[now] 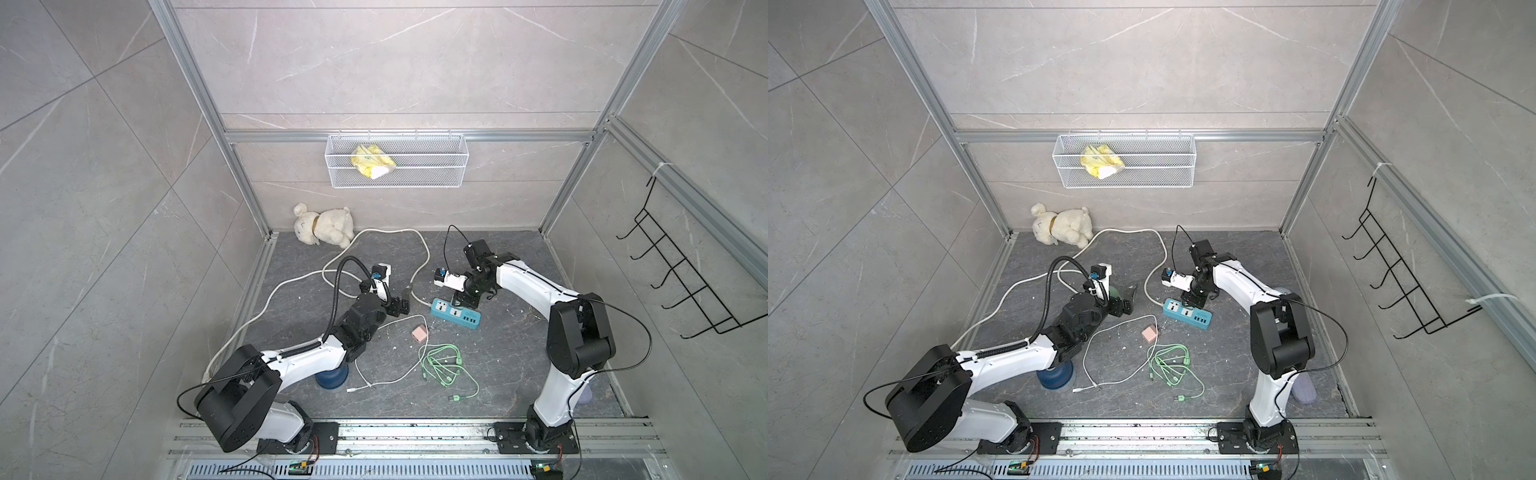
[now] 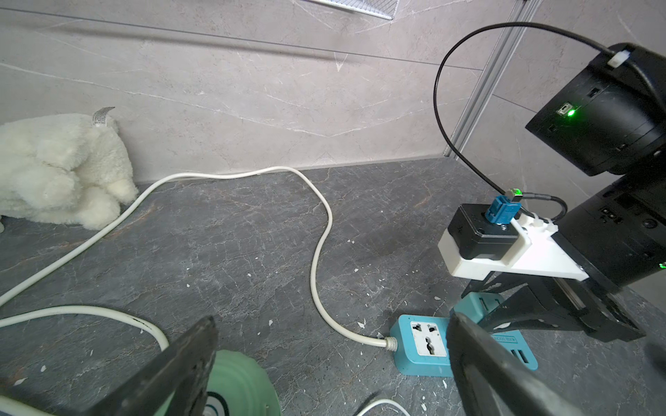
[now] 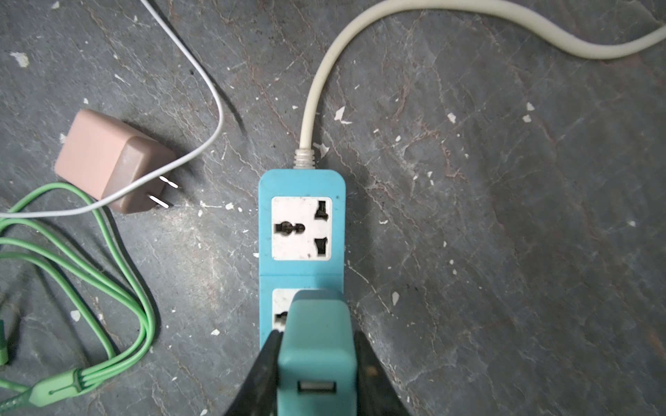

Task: Charge the cordless meat grinders
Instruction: Insert the plug into the socket.

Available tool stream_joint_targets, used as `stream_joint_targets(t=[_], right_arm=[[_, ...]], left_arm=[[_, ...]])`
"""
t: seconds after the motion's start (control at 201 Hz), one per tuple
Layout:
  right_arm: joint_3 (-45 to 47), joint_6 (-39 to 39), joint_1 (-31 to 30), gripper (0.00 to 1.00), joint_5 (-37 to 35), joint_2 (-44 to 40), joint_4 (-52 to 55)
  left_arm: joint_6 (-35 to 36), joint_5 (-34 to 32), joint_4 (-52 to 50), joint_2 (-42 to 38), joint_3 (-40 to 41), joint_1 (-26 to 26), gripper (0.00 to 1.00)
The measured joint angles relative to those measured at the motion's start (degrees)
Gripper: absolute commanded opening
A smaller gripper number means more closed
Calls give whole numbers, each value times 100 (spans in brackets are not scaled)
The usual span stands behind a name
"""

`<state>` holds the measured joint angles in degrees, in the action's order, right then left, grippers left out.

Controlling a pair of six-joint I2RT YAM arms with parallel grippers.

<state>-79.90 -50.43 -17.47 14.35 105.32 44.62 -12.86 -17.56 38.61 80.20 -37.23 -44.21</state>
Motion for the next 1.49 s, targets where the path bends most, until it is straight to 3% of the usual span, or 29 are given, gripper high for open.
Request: stream_joint_targets(t=[0.991,1.429,1.494], right_arm=[[160,-42,203,0,-125,24,9],[385,-42,422,0,160,2,-210],[385,-42,424,17,170,2,-210]], left_arm=[[-4,111,-2,-7,2,74,100],[-4,120,-2,-31,9,146,100],[-4,120,-2,-31,9,157,100]])
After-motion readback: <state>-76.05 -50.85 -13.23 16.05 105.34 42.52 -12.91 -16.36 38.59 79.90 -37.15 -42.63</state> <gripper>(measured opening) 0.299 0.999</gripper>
